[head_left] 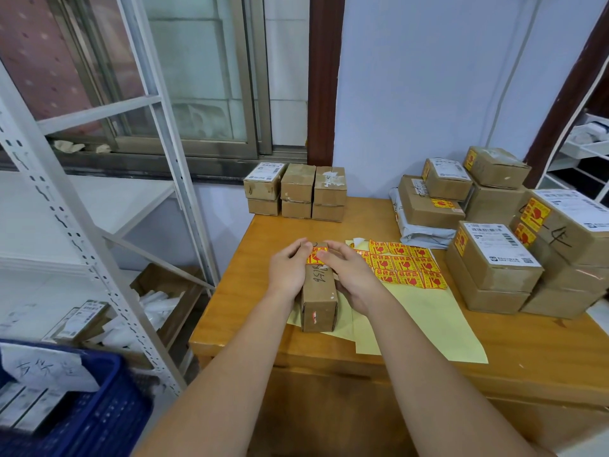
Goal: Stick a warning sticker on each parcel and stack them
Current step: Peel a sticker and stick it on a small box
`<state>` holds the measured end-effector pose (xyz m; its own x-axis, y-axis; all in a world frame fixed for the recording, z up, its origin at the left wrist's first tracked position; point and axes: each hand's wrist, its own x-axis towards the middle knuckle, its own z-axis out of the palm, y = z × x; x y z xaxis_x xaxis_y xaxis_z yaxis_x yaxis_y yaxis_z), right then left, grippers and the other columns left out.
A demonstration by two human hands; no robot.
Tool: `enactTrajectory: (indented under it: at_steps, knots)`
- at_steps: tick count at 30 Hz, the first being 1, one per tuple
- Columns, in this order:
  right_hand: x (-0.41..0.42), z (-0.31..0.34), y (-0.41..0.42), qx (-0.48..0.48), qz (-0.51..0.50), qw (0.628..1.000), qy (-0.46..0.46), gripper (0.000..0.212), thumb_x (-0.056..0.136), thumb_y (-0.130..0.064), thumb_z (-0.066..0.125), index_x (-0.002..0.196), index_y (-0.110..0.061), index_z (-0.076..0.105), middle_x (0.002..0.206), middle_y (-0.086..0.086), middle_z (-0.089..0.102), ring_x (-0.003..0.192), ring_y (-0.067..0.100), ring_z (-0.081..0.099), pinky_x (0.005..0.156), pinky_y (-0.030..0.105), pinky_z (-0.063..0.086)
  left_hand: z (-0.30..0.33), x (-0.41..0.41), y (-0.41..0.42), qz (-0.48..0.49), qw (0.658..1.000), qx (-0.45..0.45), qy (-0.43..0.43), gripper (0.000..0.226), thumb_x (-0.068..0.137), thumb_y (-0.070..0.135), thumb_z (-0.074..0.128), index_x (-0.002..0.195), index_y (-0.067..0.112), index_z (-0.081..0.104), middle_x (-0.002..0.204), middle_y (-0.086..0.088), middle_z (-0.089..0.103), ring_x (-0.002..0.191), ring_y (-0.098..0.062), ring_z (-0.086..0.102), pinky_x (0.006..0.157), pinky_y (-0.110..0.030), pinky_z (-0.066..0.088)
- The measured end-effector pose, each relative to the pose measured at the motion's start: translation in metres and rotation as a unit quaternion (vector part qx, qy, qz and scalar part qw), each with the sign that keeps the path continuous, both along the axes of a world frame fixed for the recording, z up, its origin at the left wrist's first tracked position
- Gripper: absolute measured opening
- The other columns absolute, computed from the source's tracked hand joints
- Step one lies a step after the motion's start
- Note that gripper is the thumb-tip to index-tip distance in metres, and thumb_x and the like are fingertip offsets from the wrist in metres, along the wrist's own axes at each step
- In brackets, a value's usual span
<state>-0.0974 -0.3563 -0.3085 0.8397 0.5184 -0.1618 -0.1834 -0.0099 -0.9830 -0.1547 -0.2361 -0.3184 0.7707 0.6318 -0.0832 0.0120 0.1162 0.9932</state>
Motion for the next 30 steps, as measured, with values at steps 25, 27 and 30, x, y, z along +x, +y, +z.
enactTrajectory:
  at_steps: [25, 27, 30]
  knots:
    - [-0.005, -0.003, 0.005, 0.012, 0.02, 0.999, 0.034, 0.072, 0.084, -0.025, 0.082, 0.146, -0.028, 0.045, 0.134, -0.003, 0.059, 0.111, 0.022, 0.068, 0.096, 0.049, 0.057, -0.005, 0.0, -0.001, 0.005, 0.999, -0.044, -0.02, 0.021, 0.095, 0.032, 0.073, 0.117, 0.032, 0.075, 0.117, 0.002, 0.074, 0.106, -0.019, 0.071, 0.093, -0.045, 0.06]
    - [-0.009, -0.001, 0.004, 0.011, 0.018, 0.999, 0.035, 0.067, 0.088, -0.023, 0.077, 0.147, -0.029, 0.045, 0.124, -0.012, 0.058, 0.112, 0.02, 0.066, 0.096, 0.046, 0.057, -0.005, 0.0, -0.002, 0.003, 0.999, -0.044, -0.019, 0.024, 0.096, 0.033, 0.072, 0.12, 0.031, 0.074, 0.118, 0.003, 0.073, 0.106, -0.019, 0.071, 0.094, -0.045, 0.06]
    - [-0.014, 0.0, 0.001, 0.003, 0.01, 1.0, 0.027, 0.062, 0.092, -0.023, 0.069, 0.148, -0.033, 0.044, 0.124, -0.014, 0.057, 0.112, 0.017, 0.065, 0.091, 0.039, 0.058, -0.004, -0.002, -0.002, -0.001, 0.999, -0.044, -0.018, 0.024, 0.096, 0.035, 0.072, 0.12, 0.032, 0.074, 0.118, 0.004, 0.073, 0.107, -0.018, 0.071, 0.094, -0.045, 0.06]
